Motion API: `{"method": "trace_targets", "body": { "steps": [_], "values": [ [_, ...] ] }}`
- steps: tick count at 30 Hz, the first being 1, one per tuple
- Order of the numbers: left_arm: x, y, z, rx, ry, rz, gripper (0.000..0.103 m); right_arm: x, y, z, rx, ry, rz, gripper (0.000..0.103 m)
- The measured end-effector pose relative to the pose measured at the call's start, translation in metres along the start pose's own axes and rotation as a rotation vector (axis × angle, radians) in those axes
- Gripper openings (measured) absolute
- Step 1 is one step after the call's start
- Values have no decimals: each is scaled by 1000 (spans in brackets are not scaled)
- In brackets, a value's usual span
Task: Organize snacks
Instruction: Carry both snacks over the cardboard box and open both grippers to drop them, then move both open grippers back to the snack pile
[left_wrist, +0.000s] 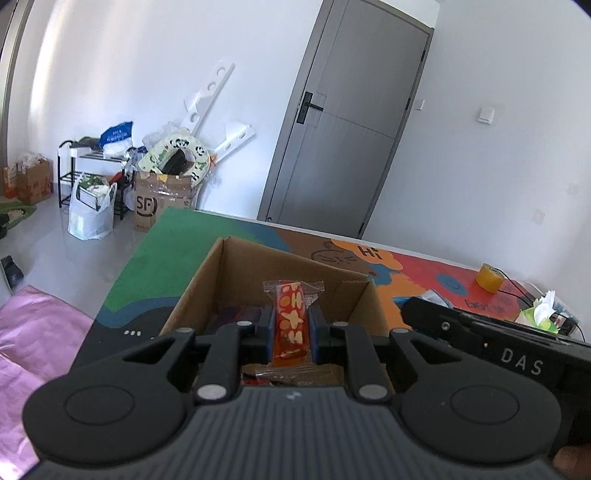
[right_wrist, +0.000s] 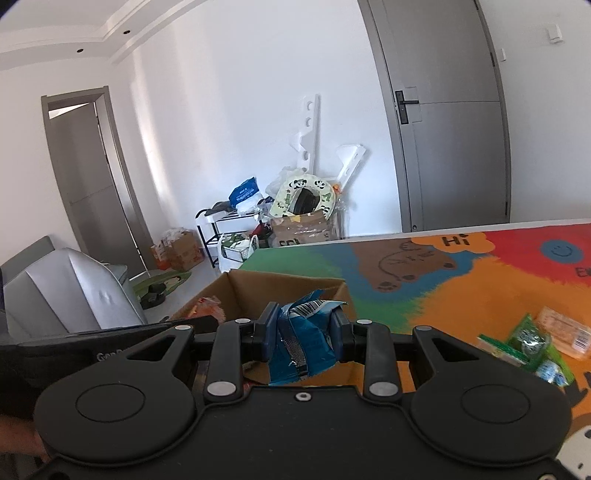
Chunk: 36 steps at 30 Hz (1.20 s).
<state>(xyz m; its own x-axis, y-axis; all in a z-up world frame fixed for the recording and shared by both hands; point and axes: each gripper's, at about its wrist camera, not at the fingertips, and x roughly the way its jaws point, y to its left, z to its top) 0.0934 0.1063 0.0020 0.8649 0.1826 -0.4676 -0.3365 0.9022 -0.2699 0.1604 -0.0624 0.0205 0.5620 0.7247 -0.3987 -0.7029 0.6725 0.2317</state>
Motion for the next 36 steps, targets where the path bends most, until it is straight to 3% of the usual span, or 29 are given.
{"method": "trace_targets", "body": {
  "steps": [8,11,14,16,18,19,27,36],
  "values": [
    [-9,14,7,-15,-3,42,24,18,12,8,20,5,38,31],
    [-15,22,8,-35,-14,75,31,21,14,9,20,7,66,37],
    [-17,24,8,-41,-14,103,52,14,12,8,33,-3,51,51],
    [-19,22,9,-46,-29,107,68,7,7,6,50,-14,31,67],
    [-23,17,8,-37,-48,111,72,-1,2,3,56,-29,-6,80],
    [-24,14,8,-28,-54,111,74,-4,0,2,57,-36,-25,86],
    [-26,-10,4,28,-68,91,79,-30,-23,-11,90,-74,-129,101],
    [-31,-34,-4,62,-82,49,82,-54,-50,-25,122,-103,-207,103]
  ]
}}
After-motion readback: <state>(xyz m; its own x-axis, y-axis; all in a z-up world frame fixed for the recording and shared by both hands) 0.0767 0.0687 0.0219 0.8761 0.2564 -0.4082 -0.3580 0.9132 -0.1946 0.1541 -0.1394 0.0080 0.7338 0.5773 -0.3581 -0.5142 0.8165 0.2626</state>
